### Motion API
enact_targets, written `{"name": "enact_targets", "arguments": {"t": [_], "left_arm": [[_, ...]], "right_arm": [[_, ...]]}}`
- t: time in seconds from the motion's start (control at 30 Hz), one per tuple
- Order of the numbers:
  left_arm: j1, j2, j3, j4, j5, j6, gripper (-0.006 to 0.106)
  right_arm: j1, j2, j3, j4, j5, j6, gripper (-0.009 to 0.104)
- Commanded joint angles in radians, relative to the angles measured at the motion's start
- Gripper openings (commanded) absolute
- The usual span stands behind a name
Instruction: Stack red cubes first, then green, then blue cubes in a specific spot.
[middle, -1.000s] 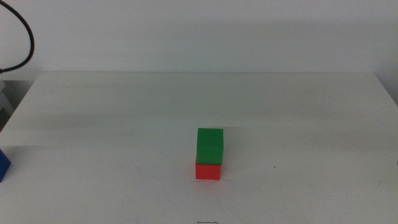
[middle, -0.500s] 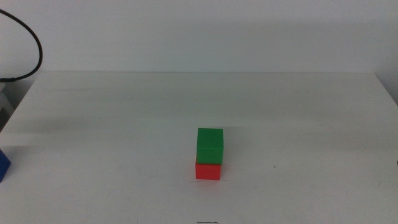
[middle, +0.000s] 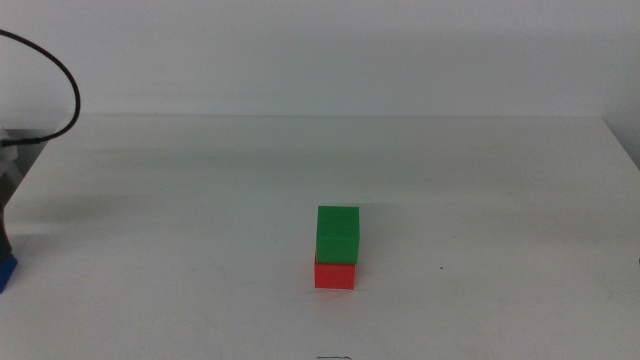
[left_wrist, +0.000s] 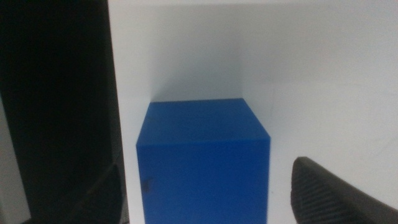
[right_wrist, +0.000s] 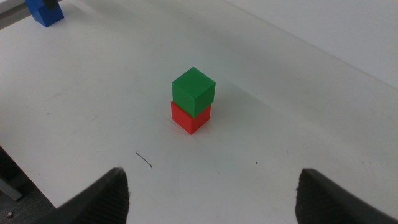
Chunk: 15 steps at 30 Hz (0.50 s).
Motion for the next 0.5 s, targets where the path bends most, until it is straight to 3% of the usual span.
{"name": "enact_targets", "arguments": {"t": [0.0,0.33,0.47], "left_arm": [[-0.004,-0.038,-0.029,-0.021,-0.016,0.008,0.092],[-0.004,0.017,-0.028,-0.025,-0.034,0.009,0.092],[-0.004,0.02,-0.029,-0.025,-0.039,0.009,0.083]], "right_arm": [[-0.005,0.003,-0.024,-0.009,-0.073,-0.014,0.082],[-0.005,0.003,-0.024,-0.009,-0.073,-0.014,0.082],[-0.005,0.003,-0.024,-0.009,-0.073,-0.014,0.082]]}}
